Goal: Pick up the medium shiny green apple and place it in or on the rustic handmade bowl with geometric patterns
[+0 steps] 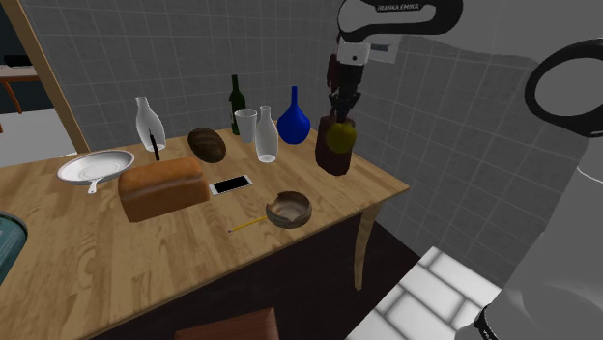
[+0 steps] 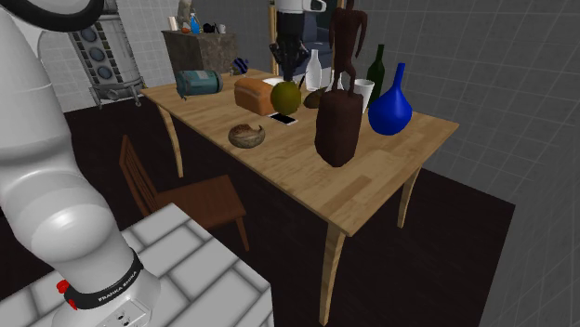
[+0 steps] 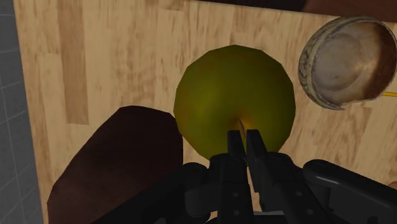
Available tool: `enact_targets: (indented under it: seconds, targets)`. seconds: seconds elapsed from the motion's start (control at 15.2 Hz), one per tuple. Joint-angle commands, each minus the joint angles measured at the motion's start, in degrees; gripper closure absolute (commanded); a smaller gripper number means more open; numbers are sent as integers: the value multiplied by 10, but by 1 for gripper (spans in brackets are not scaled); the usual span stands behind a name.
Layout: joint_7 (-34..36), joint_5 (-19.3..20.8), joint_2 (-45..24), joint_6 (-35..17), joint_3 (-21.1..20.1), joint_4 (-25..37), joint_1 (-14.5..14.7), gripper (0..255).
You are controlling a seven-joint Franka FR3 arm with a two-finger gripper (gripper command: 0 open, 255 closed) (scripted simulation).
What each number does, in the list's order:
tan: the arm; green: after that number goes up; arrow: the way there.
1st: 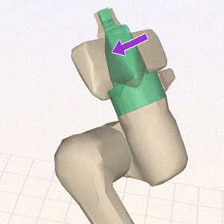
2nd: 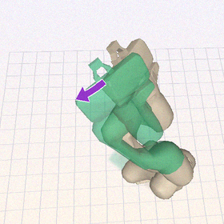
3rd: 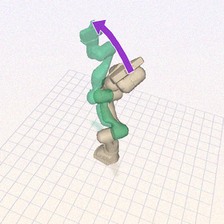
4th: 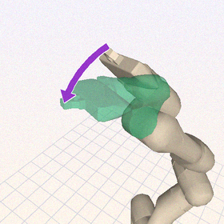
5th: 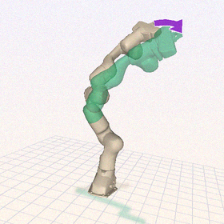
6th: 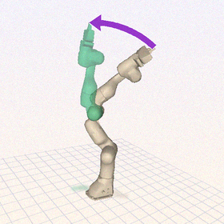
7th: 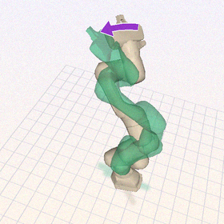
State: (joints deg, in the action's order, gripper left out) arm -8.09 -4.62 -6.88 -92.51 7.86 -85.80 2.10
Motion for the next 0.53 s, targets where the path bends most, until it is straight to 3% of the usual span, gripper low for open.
enact_targets:
  seconds: [0.0, 0.46]
  targets:
    - [29, 1, 0, 3, -12, 5, 15, 255]
    - [120, 6, -11, 28, -50, 47, 66, 255]
